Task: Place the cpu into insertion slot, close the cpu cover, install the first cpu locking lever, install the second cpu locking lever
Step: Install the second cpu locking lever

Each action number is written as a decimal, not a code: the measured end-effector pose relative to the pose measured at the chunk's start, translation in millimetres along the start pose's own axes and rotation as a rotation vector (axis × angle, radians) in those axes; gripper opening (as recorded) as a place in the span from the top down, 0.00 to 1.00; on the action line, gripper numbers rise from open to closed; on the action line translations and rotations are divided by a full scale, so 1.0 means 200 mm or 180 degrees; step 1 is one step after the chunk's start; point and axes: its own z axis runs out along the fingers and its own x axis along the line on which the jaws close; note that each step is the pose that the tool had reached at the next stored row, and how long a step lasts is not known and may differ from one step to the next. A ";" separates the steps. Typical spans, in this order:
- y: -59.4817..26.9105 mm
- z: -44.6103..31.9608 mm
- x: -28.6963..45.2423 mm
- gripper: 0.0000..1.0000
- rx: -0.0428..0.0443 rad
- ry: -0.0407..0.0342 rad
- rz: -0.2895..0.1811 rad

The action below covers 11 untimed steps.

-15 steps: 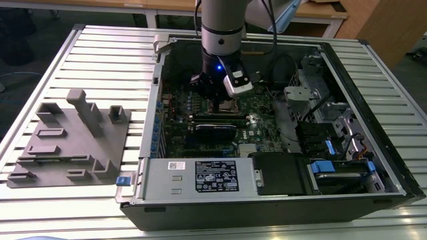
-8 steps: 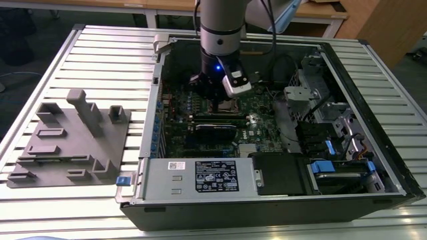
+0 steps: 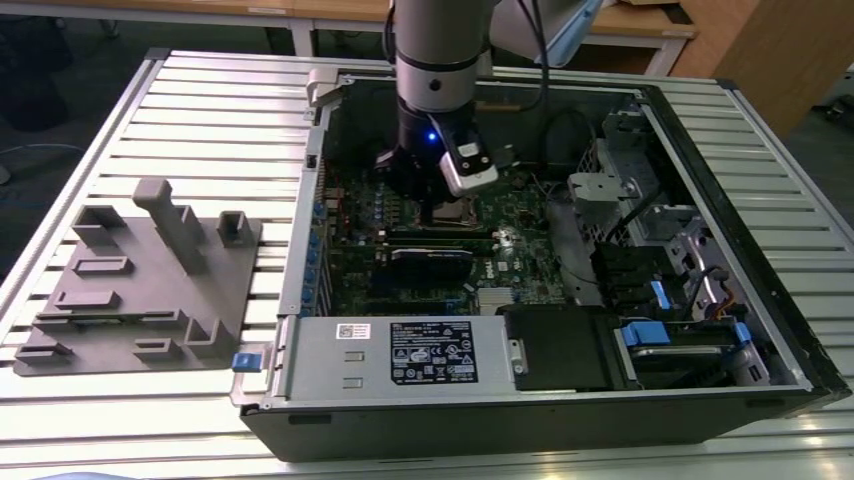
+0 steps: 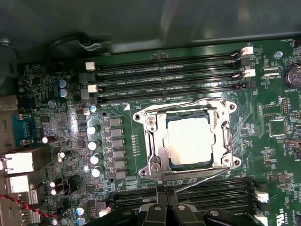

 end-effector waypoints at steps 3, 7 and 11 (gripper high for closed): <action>0.000 0.007 0.005 0.89 0.0000 0.0000 0.0000; 0.000 0.016 0.009 0.89 -0.0001 0.0000 0.0000; -0.001 0.022 0.012 0.89 -0.0001 0.0000 0.0000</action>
